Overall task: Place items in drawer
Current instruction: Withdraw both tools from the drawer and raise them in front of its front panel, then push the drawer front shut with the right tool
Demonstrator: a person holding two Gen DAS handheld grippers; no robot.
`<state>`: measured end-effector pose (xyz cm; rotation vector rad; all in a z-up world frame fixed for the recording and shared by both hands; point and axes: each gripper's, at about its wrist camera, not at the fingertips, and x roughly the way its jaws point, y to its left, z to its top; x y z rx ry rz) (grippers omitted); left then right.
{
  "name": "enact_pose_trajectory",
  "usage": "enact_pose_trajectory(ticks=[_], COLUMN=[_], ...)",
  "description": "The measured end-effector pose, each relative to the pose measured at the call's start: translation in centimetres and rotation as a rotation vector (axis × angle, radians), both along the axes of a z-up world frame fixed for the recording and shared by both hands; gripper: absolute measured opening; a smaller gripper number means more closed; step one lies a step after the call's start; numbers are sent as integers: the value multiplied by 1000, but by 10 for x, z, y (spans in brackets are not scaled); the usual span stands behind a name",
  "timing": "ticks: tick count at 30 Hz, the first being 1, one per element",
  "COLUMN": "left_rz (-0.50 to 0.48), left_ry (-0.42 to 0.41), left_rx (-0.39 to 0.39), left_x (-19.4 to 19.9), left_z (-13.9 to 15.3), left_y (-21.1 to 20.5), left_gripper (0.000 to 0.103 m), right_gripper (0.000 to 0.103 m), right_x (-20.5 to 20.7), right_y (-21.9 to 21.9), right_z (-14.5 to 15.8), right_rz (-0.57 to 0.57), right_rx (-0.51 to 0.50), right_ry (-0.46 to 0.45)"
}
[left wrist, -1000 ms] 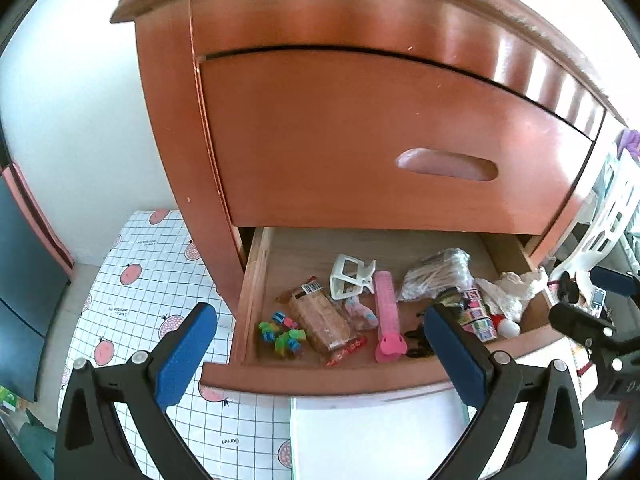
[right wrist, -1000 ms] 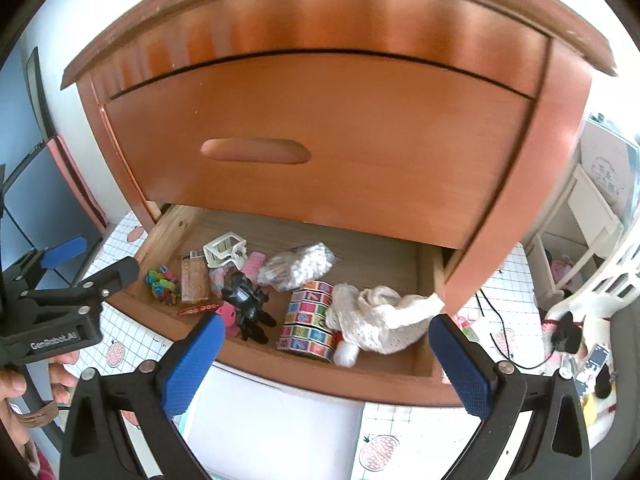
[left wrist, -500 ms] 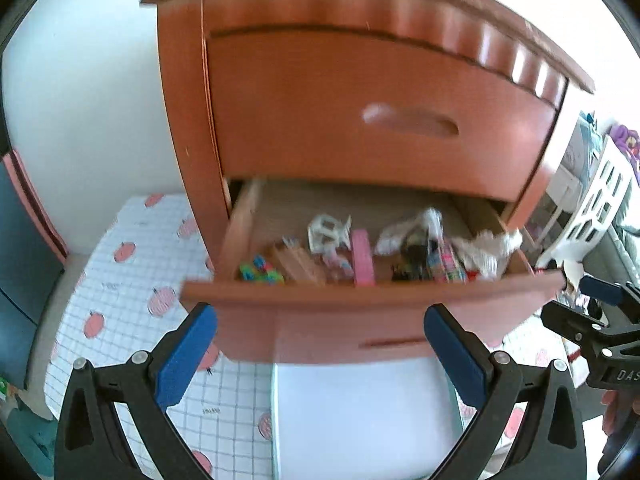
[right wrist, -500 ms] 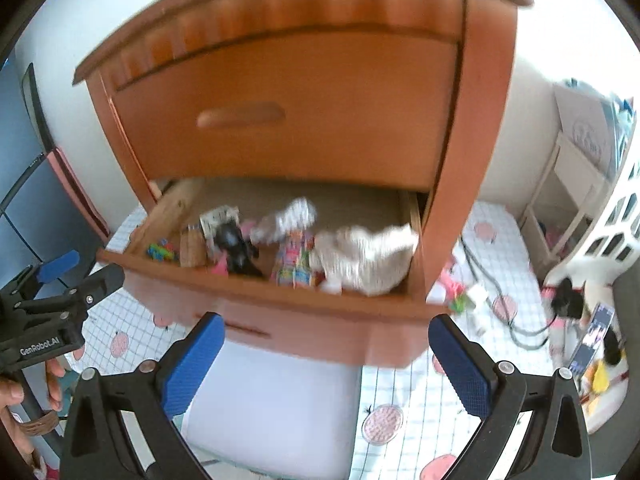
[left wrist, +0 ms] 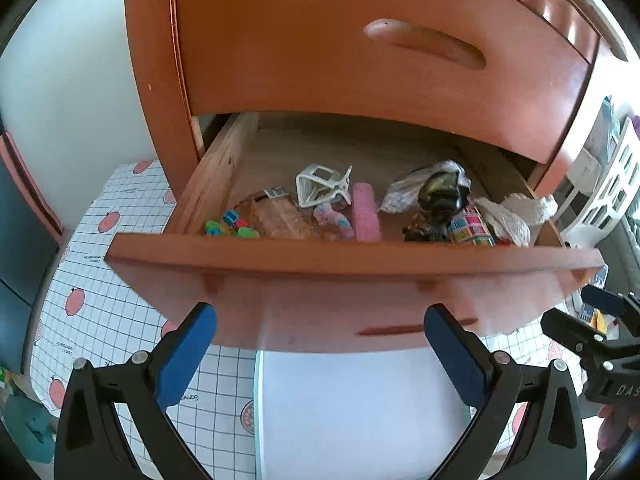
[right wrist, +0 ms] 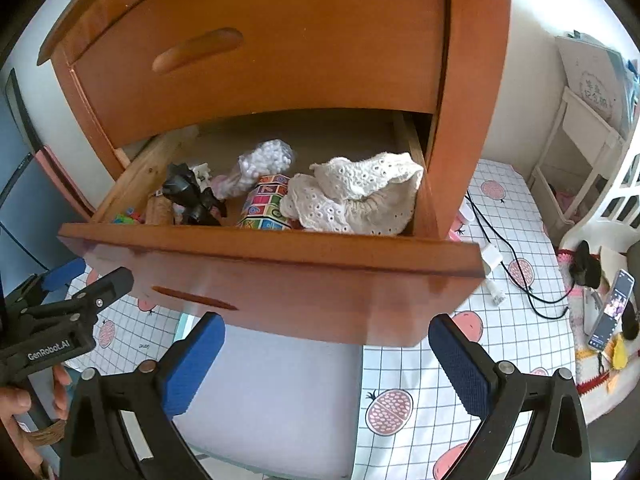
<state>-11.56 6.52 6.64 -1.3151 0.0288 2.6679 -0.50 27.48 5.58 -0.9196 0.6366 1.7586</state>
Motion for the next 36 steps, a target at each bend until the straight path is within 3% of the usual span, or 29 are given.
enact_pose_trajectory(ticks=[8, 20, 36], left_rz=[14, 11, 8], left_ry=[-15, -5, -27], left_rx=[26, -4, 11], left_x=[-20, -56, -67], left_z=[-3, -5, -11], left_y=[1, 12, 14], left_gripper=[103, 103, 103], right_gripper=[103, 103, 103], right_x=[-3, -20, -23], right_y=[16, 48, 67], right_z=[1, 1, -17], right_rz=[-15, -16, -35], right_rx=[11, 40, -5], right_ry=[27, 29, 46])
